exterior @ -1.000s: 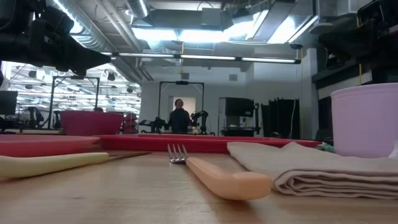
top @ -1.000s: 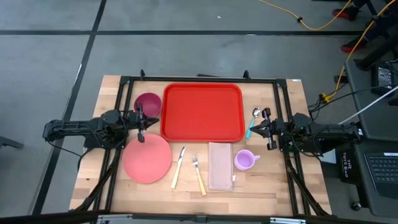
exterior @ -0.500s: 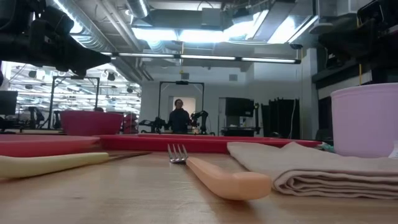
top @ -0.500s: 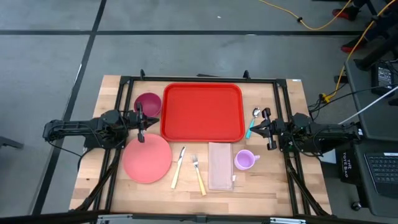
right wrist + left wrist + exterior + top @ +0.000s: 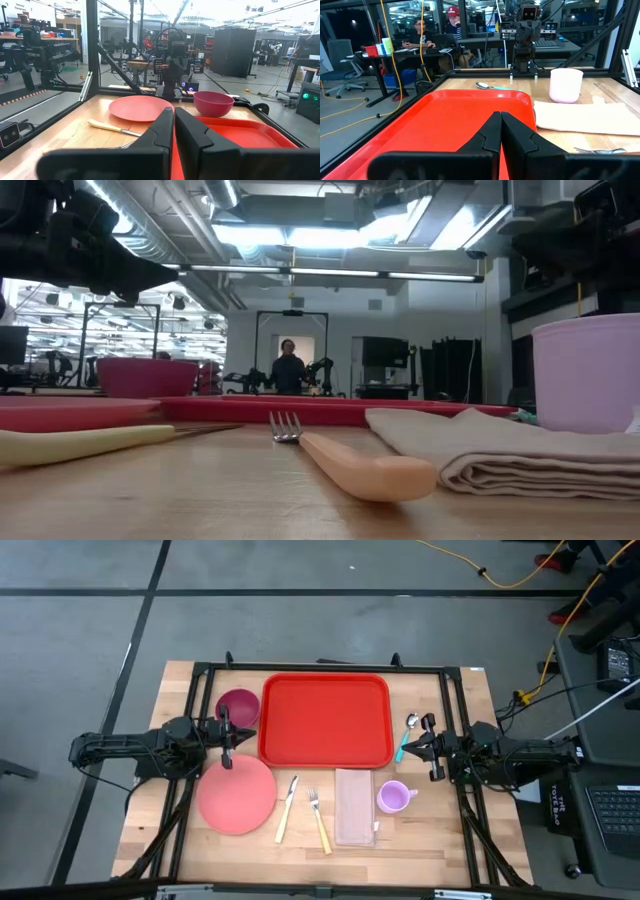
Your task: Set up tray
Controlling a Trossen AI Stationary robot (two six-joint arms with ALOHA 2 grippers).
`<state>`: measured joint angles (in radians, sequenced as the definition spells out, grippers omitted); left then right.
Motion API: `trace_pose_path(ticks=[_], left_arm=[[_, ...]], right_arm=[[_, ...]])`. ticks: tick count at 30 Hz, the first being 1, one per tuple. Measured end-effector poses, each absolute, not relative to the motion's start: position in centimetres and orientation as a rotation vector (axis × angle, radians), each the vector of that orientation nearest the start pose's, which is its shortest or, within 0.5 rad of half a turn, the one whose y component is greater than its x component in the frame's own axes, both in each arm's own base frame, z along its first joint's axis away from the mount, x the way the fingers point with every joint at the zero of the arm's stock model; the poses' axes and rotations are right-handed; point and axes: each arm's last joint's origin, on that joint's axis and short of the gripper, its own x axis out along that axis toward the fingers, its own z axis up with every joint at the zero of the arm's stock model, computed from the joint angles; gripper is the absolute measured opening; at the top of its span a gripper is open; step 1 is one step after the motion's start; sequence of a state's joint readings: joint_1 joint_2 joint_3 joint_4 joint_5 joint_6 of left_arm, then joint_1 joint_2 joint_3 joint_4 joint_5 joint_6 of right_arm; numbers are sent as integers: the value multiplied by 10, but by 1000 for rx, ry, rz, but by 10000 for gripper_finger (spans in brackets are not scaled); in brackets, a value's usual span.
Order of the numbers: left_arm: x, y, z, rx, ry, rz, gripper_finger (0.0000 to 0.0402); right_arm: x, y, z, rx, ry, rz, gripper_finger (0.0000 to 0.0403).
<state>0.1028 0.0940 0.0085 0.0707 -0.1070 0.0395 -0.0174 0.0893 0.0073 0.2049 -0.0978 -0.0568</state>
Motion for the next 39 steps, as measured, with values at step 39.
trace_pose_path(ticks=[39], left_arm=[[102, 15, 169, 31, -12, 241, 4]], right_arm=[[103, -1, 172, -35, -59, 24, 23]])
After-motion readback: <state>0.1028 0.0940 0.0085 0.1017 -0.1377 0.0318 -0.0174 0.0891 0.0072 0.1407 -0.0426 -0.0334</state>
